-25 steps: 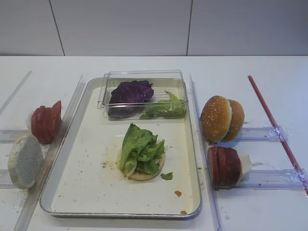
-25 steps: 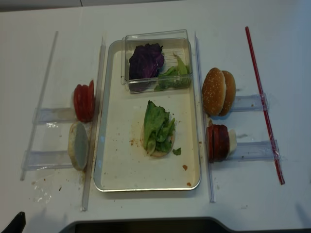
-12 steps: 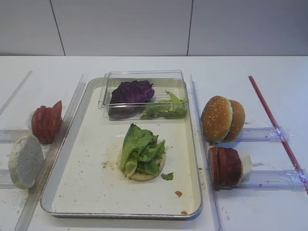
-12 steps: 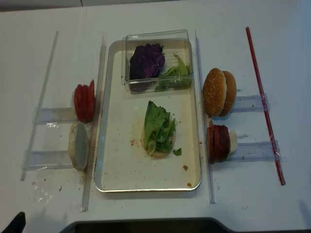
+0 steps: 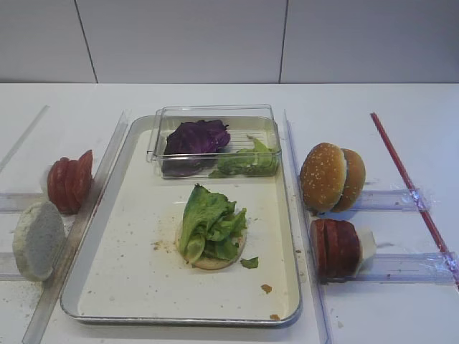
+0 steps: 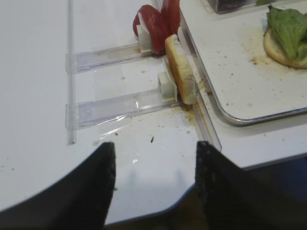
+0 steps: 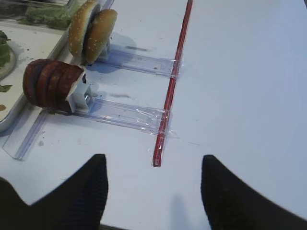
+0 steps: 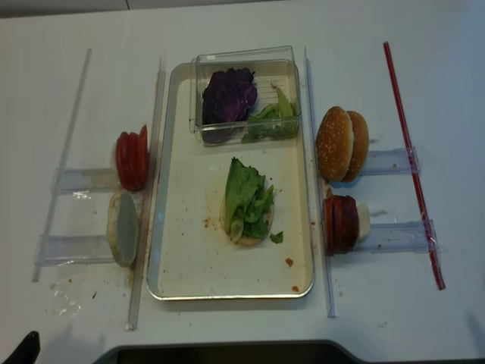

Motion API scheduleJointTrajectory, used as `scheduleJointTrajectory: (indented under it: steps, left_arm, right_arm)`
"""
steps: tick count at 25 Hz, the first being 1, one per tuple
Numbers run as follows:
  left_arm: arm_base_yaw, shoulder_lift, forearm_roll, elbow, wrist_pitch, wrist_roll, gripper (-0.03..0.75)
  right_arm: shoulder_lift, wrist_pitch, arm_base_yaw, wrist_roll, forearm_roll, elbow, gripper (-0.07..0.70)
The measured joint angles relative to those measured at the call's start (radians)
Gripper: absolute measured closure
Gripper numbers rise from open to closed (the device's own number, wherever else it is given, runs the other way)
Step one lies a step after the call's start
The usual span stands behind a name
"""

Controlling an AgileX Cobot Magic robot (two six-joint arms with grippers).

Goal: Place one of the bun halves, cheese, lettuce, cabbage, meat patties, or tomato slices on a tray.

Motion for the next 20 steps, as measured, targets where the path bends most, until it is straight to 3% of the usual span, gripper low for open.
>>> scheduleJointTrajectory:
  steps: [20]
  left_arm:
    - [0.000,0.000,0.000,0.000,0.000,0.000,0.357]
  right_arm:
    - [0.000,0.000,0.000,-0.007,0.000,0.000,0.176]
